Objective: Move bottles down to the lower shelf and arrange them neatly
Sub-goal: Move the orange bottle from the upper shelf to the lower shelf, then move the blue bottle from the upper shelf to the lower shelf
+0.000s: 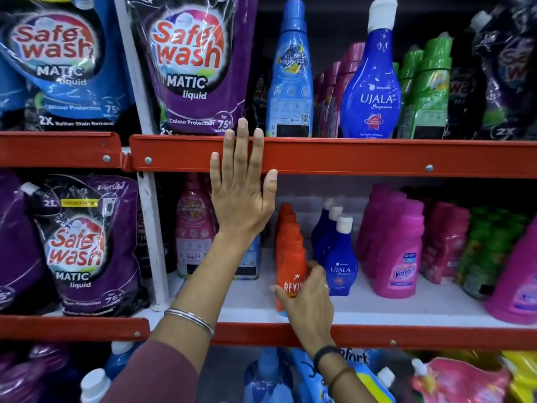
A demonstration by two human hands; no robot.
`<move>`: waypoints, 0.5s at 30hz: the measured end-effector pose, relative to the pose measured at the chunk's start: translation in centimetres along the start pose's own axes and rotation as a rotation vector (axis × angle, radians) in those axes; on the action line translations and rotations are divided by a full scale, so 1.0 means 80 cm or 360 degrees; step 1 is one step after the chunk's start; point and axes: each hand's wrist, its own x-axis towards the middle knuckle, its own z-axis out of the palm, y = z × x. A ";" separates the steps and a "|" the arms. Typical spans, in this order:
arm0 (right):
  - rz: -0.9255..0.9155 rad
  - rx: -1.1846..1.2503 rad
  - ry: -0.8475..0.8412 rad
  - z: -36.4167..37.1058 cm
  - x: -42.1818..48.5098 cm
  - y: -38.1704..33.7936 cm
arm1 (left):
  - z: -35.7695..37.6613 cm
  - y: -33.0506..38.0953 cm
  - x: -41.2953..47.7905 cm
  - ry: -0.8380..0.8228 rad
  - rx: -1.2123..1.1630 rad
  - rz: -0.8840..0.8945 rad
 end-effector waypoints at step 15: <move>-0.0629 0.0625 0.1041 -0.201 0.089 -0.107 | -0.009 0.002 0.001 -0.0110 -0.0028 -0.0018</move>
